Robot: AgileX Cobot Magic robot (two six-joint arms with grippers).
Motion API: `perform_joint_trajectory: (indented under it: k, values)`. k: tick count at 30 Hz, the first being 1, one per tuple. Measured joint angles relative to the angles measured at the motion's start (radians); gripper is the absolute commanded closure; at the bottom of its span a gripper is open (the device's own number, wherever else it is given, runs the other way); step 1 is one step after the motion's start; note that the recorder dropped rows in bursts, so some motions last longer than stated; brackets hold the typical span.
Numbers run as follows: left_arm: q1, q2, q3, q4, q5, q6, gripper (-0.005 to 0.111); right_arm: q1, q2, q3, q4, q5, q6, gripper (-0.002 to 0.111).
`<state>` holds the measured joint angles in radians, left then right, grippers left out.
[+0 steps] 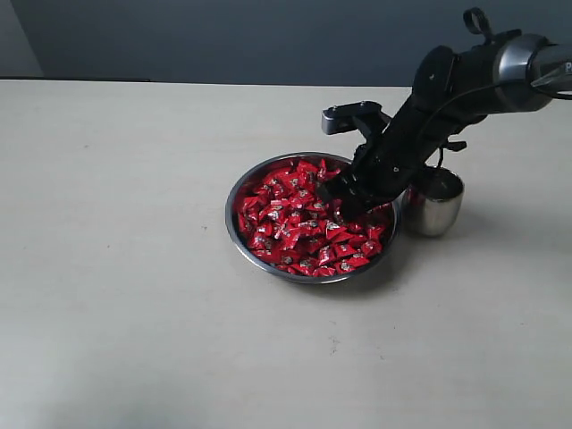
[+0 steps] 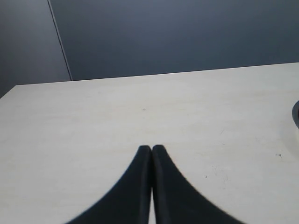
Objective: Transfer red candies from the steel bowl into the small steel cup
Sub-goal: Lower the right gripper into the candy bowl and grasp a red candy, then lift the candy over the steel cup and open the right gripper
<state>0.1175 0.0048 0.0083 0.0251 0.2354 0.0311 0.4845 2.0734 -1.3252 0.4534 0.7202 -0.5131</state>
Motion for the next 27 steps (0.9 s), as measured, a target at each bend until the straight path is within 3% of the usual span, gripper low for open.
perform_joint_trajectory:
  k: [17,27]
  values:
    - [0.0,0.0,0.0,0.0,0.0,0.0,0.106,-0.017,-0.207,-0.051,-0.027,0.05,0.041,0.109]
    - [0.0,0.0,0.0,0.0,0.0,0.0,0.106,-0.233,-0.265,-0.032,-0.027,0.126,0.063,0.109]
